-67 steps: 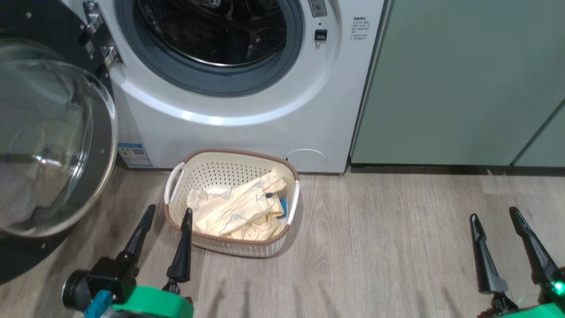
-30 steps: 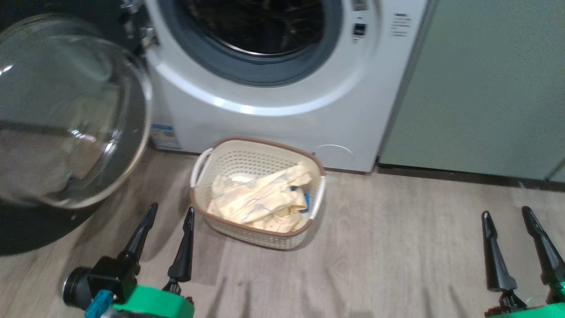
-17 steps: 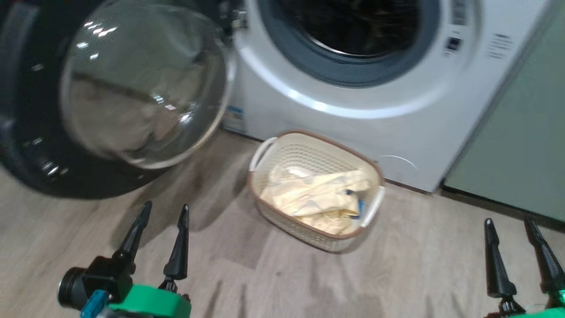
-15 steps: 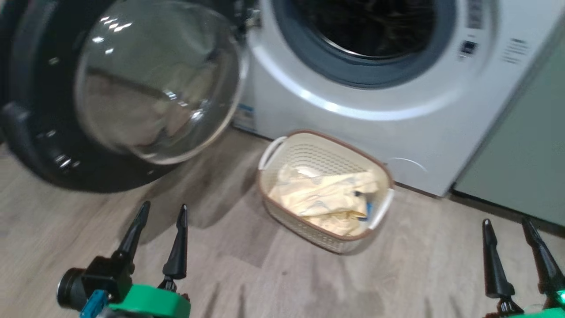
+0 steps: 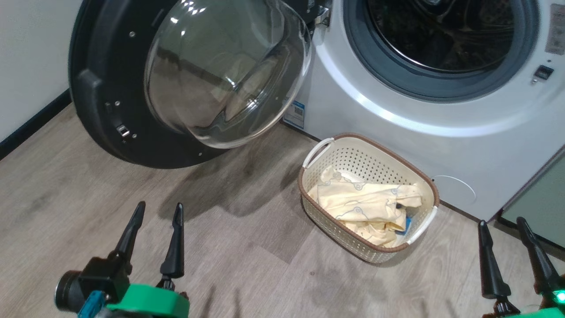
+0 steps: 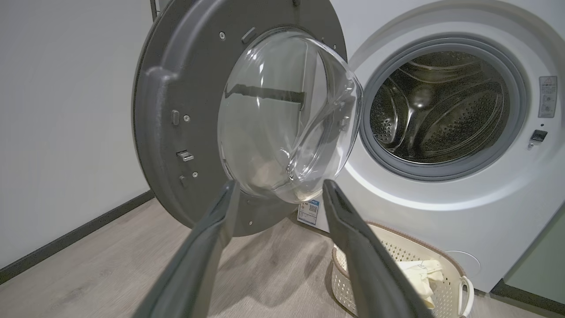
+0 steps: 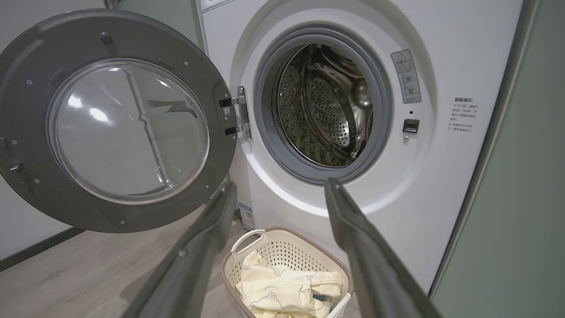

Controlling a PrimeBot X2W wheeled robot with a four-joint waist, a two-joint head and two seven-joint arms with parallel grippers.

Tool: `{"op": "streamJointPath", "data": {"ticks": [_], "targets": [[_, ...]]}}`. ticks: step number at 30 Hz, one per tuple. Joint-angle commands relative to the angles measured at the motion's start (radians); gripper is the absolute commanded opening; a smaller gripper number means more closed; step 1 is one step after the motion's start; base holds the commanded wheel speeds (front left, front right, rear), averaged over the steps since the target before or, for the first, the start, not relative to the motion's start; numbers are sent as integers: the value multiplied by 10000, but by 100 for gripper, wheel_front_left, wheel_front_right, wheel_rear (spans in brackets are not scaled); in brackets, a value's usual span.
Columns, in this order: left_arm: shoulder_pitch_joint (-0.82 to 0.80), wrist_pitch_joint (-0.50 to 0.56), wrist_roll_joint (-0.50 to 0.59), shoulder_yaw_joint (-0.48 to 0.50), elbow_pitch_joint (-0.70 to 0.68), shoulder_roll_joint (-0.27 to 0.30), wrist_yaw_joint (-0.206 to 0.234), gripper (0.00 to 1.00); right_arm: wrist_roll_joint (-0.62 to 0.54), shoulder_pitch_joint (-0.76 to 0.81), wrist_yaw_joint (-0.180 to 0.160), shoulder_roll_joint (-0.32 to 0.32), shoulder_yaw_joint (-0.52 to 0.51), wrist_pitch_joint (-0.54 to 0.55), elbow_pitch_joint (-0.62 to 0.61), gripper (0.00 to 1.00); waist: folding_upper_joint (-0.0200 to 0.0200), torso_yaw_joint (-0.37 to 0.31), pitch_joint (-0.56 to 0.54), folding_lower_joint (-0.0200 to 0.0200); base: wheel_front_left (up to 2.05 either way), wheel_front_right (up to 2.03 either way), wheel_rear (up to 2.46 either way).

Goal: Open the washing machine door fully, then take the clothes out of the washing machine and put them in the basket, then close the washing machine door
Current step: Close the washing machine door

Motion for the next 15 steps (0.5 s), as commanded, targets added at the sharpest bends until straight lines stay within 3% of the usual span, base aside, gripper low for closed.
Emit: {"op": "streamJointPath", "data": {"ticks": [1, 11, 12, 14, 15], "targets": [[-326, -113, -53, 357, -376, 78, 44, 100, -19, -384, 14, -200, 230, -65, -267, 100, 0, 43, -8, 0, 0, 0, 0], [-314, -152, -151, 321, -340, 76, 75, 100, 4, -421, 14, -225, 329, -65, -250, 100, 0, 95, -42, 0, 0, 0, 0], [-314, -154, -163, 316, -335, 80, 72, 96, 3, -427, 14, -236, 342, -65, -245, 100, 0, 85, -45, 0, 0, 0, 0], [-321, -165, -184, 311, -339, 89, 66, 0, -2, -444, 14, -249, 352, -65, -240, 100, 0, 62, -35, 0, 0, 0, 0], [-322, -172, -203, 304, -342, 93, 50, 0, -2, -451, 14, -253, 353, -65, -235, 100, 0, 53, -33, 0, 0, 0, 0]]}}
